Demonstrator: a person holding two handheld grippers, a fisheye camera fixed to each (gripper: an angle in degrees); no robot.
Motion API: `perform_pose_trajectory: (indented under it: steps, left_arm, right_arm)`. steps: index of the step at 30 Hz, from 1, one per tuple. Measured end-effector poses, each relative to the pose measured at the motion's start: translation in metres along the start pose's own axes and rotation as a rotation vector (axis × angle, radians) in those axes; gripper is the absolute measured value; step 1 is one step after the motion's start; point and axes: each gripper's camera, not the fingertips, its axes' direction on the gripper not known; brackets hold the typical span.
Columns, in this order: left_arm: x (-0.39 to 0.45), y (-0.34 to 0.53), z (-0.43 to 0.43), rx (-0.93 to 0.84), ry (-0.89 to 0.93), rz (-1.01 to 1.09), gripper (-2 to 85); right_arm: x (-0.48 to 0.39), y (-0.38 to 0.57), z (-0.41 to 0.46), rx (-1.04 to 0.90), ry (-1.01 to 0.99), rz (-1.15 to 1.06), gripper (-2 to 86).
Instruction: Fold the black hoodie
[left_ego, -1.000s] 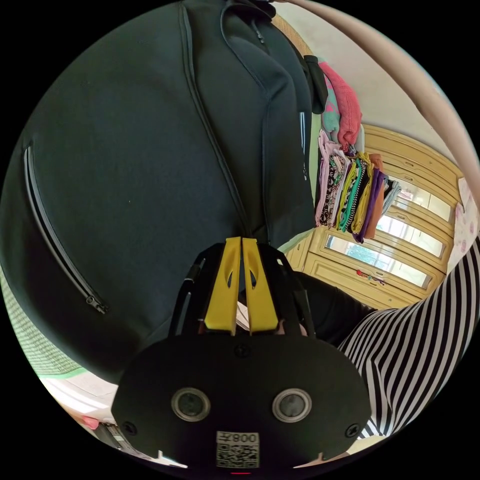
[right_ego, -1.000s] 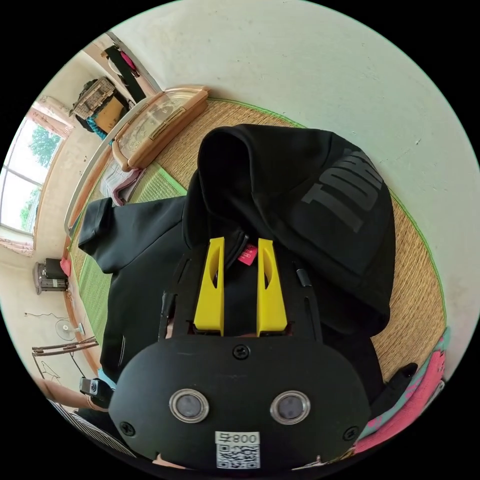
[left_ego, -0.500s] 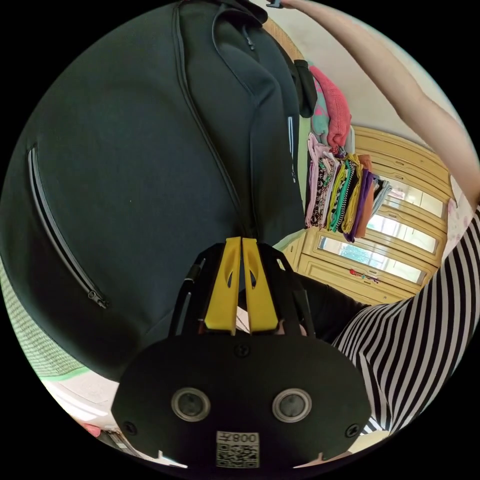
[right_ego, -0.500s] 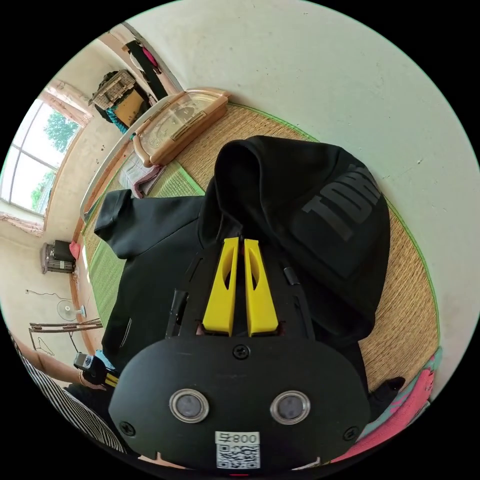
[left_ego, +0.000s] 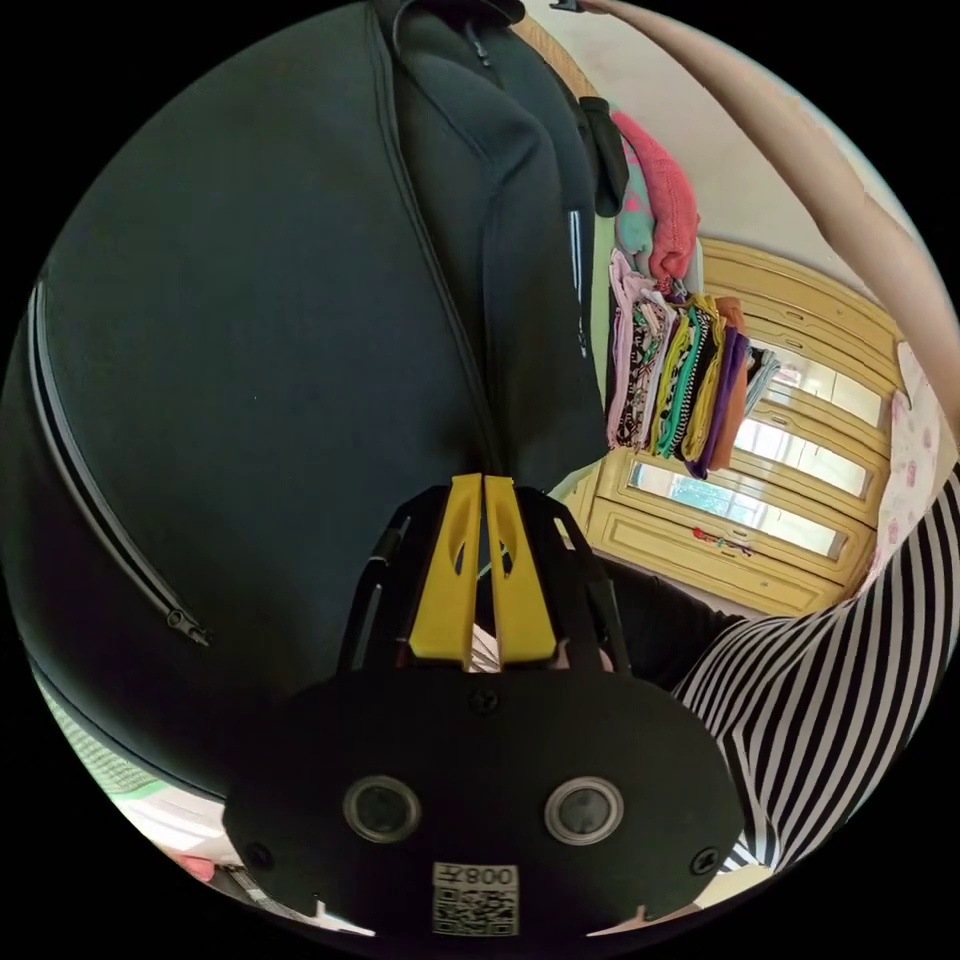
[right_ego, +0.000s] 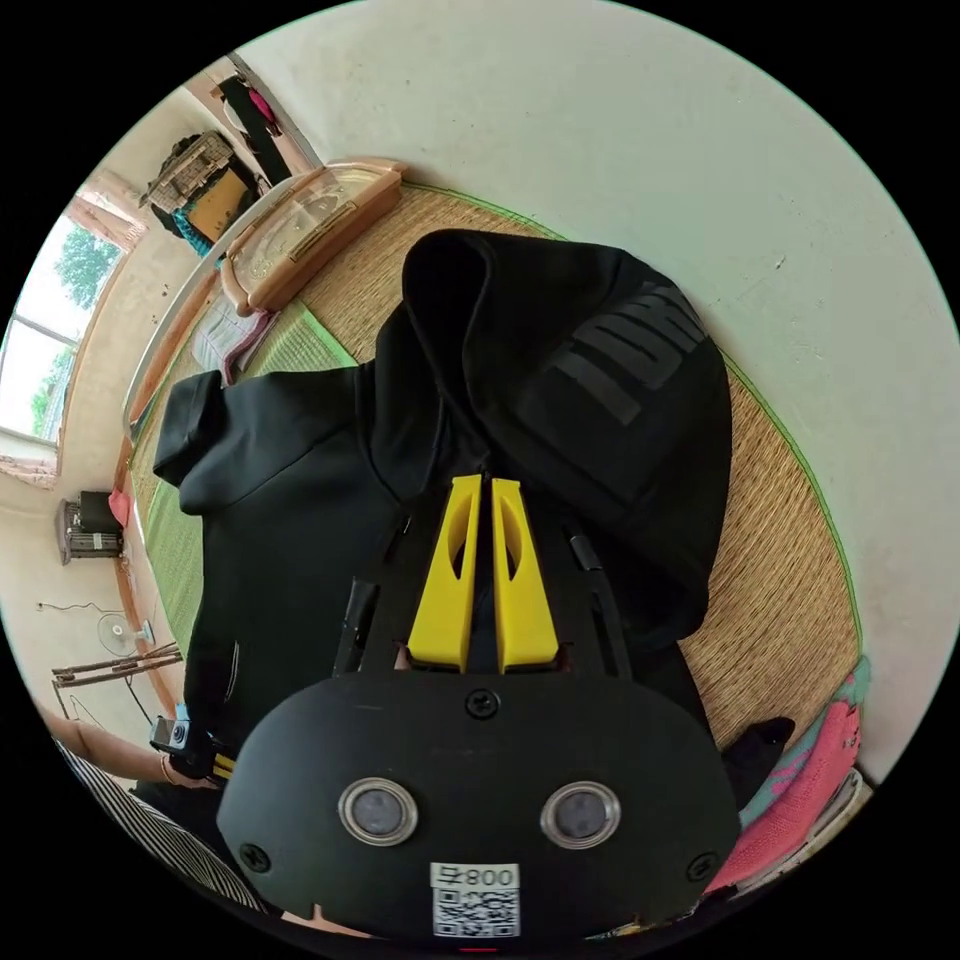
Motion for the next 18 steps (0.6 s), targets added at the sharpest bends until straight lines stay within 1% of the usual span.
perform_pose_trajectory:
  steps: [1, 3, 6, 11, 14, 18]
  left_arm:
    - [-0.004, -0.004, 0.004, -0.021, -0.016, -0.013, 0.9]
    - [-0.010, -0.008, 0.007, -0.033, -0.011, -0.048, 1.4]
    - [-0.015, -0.008, 0.003, -0.007, 0.016, -0.070, 2.7]
    - [-0.011, -0.002, -0.014, 0.051, 0.052, -0.039, 6.4]
    - [-0.010, -0.002, -0.021, 0.061, 0.125, -0.029, 7.9]
    - [-0.010, -0.004, -0.021, 0.064, 0.166, -0.033, 8.9]
  right_arm:
    - [0.001, -0.001, 0.015, -0.024, -0.003, 0.007, 2.1]
    - [0.003, 0.000, 0.023, -0.009, -0.023, 0.024, 2.4]
    - [0.005, 0.005, 0.032, -0.009, -0.029, 0.021, 3.0]
    - [0.029, 0.034, 0.033, 0.030, -0.074, 0.067, 4.3]
    - [0.044, 0.069, 0.023, 0.070, -0.065, 0.083, 5.1]
    - [0.059, 0.145, 0.013, 0.111, -0.115, 0.116, 6.4]
